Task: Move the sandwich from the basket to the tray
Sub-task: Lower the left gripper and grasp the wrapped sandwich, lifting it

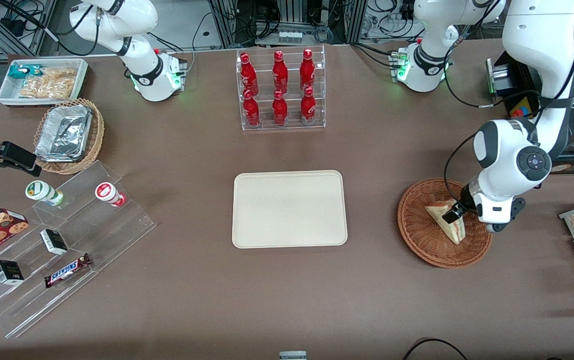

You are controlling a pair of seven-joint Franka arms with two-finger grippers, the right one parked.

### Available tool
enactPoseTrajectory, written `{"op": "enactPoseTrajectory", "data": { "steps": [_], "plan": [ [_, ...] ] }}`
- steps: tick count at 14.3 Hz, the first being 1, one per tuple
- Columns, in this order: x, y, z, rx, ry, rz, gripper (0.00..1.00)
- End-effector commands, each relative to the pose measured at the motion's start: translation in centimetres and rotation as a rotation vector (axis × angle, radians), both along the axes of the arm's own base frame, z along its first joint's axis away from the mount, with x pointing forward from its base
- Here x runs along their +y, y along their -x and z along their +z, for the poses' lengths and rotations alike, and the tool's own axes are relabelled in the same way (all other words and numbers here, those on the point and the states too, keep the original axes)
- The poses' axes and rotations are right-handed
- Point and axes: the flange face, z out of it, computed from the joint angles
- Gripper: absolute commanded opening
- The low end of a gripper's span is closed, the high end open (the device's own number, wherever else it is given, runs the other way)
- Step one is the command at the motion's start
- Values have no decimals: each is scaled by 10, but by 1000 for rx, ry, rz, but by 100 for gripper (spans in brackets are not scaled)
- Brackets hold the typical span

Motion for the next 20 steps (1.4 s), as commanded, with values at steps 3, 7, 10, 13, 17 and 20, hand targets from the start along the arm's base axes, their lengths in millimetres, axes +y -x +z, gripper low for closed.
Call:
{"op": "enactPoseTrajectory", "data": {
  "steps": [3,7,10,13,17,20],
  "plan": [
    [-5,4,-18,18,4,35,81],
    [-5,3,-15,22,3,15,13],
    [-7,-6,9,100,6,-122,3],
    [-35,-19,42,163,31,-344,4],
    [-127,-16,57,131,17,-622,8],
    [-193,-11,69,131,-30,-715,8]
  ]
}}
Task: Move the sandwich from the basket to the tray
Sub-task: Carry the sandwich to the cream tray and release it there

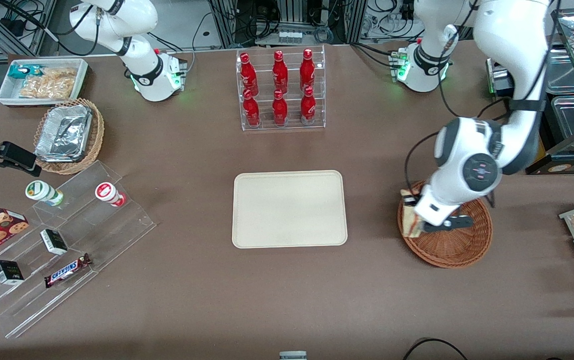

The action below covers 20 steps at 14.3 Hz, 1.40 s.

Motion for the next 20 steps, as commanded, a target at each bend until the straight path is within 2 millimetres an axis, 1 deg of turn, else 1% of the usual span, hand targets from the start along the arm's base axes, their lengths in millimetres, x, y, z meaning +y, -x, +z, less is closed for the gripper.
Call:
{"op": "enactPoseTrajectory", "data": {
  "steps": [1,3,5,7,9,10,11,13,14,16,18,19,20],
  "plan": [
    [-55,-5,10,5,-30,-50,7],
    [-107,-4,6,26,-20,1,6],
    [-167,5,-8,46,8,53,3],
    [-209,13,-29,40,-7,113,3],
    [-248,25,-45,33,-20,153,3],
    [-264,20,-48,11,-6,191,3],
    [-276,16,-50,-7,8,216,3],
    [-304,24,-60,-3,33,236,3],
    [-314,28,-65,0,49,247,3],
    [-330,38,-74,-9,71,249,3],
    [-340,49,-82,-12,58,221,6],
    [-340,49,-85,-11,57,219,10],
    [-340,49,-85,-11,58,213,26]
  ]
}}
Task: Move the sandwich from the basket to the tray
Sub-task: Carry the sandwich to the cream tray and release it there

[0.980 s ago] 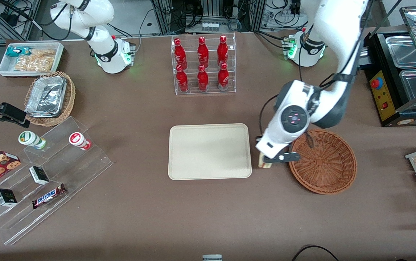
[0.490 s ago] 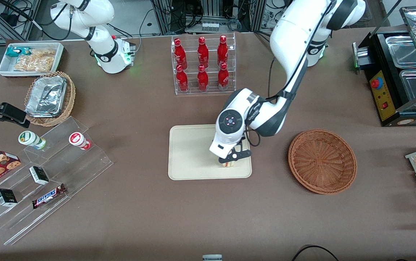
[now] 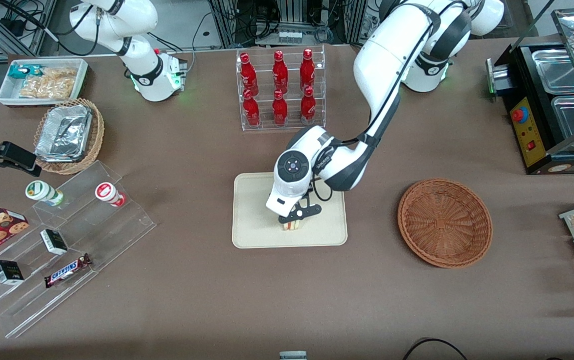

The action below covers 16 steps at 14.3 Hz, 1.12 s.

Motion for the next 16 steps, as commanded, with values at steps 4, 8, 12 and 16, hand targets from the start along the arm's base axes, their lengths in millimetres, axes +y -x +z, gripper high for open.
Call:
{"op": "enactPoseTrajectory", "data": {
  "steps": [4,8,12,16],
  "plan": [
    [-4,-9,34,-39,21,9,100],
    [18,-13,96,-50,-31,1,100],
    [79,-12,142,-22,-184,41,100],
    [157,-30,159,13,-188,74,100]
  ]
}}
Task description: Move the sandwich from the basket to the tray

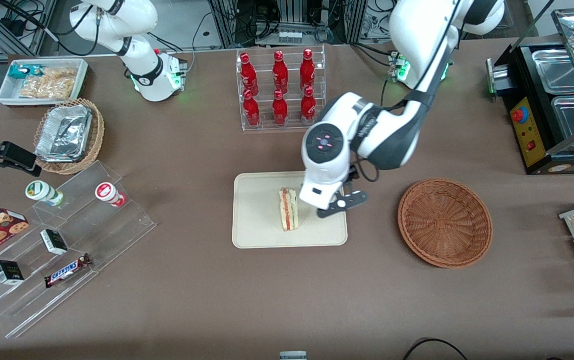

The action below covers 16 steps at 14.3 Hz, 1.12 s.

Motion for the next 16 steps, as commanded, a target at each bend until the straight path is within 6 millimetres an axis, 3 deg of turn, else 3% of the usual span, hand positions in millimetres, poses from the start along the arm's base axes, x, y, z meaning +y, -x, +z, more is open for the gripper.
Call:
{"op": "enactPoseTrajectory", "data": {
  "steps": [1,6,8,11,16],
  "plan": [
    [51,5,9,35,-3,-21,100],
    [144,5,23,88,16,-83,100],
    [179,10,38,93,30,-103,100],
    [236,16,71,116,62,-157,100],
    [302,38,132,176,153,-329,100]
  ]
}}
